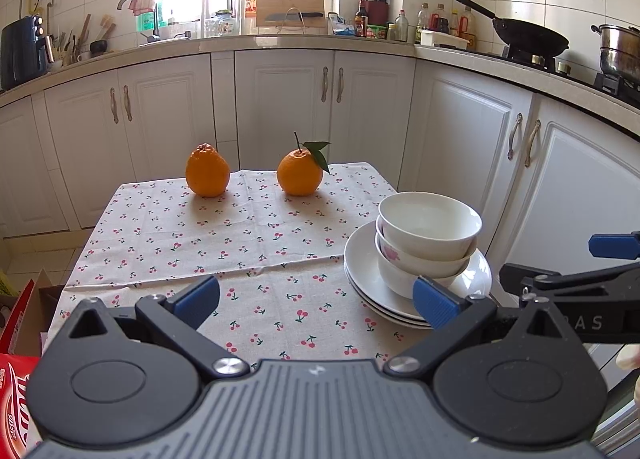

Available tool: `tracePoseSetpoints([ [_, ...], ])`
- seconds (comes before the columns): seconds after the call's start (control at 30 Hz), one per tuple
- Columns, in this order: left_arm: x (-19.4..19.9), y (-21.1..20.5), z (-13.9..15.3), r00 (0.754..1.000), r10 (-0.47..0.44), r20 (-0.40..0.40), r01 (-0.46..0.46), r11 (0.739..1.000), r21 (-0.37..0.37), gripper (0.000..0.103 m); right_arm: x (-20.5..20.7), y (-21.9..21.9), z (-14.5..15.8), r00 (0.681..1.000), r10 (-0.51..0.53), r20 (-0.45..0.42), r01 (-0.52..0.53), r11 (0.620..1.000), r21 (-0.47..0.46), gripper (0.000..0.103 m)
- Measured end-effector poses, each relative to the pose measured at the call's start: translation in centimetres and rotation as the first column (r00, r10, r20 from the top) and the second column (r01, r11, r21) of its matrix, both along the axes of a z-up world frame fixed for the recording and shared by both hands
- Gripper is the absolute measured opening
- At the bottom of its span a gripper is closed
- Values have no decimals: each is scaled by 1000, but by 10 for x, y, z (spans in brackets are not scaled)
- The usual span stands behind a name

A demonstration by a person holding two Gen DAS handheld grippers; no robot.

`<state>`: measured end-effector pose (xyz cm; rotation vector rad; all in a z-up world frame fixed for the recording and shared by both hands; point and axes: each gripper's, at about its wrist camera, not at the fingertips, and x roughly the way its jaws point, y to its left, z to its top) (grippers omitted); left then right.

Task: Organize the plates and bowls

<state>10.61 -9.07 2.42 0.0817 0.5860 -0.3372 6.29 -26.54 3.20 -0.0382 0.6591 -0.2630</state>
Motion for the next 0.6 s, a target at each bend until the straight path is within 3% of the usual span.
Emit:
tracePoseSetpoints([
  [0.6,1,-2,-2,1000,-2,-8,2,1000,-1,102,-1,-1,-2,1000,-1,-1,1,1000,-8,103],
])
